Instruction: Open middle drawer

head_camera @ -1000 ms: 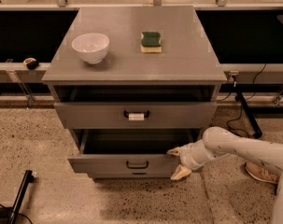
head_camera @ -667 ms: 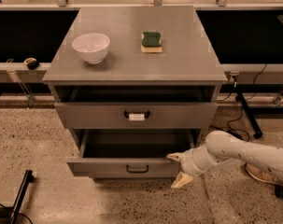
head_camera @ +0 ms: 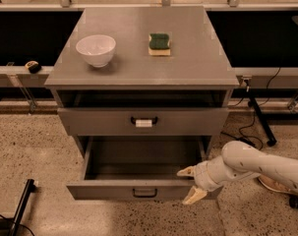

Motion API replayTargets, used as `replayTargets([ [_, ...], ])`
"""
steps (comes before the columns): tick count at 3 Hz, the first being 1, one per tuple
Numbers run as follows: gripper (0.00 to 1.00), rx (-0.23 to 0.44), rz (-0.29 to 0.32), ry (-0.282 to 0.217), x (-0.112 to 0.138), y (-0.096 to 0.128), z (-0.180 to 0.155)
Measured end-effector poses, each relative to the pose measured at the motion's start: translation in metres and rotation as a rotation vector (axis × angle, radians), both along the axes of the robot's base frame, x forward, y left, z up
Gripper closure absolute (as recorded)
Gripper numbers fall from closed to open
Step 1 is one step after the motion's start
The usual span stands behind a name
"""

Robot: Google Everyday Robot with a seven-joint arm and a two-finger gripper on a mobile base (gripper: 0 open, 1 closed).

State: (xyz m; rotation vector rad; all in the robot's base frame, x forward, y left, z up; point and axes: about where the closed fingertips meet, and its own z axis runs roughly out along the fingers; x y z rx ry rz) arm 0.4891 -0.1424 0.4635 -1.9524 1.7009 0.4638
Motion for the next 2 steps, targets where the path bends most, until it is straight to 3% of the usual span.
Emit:
replayTargets([
  [1, 0.33, -0.014, -0.014, -0.043, 0.009, -0.005, 0.02],
  [2, 0.48, -0.026, -0.022, -0.065, 0.03, -0.003, 0.027],
])
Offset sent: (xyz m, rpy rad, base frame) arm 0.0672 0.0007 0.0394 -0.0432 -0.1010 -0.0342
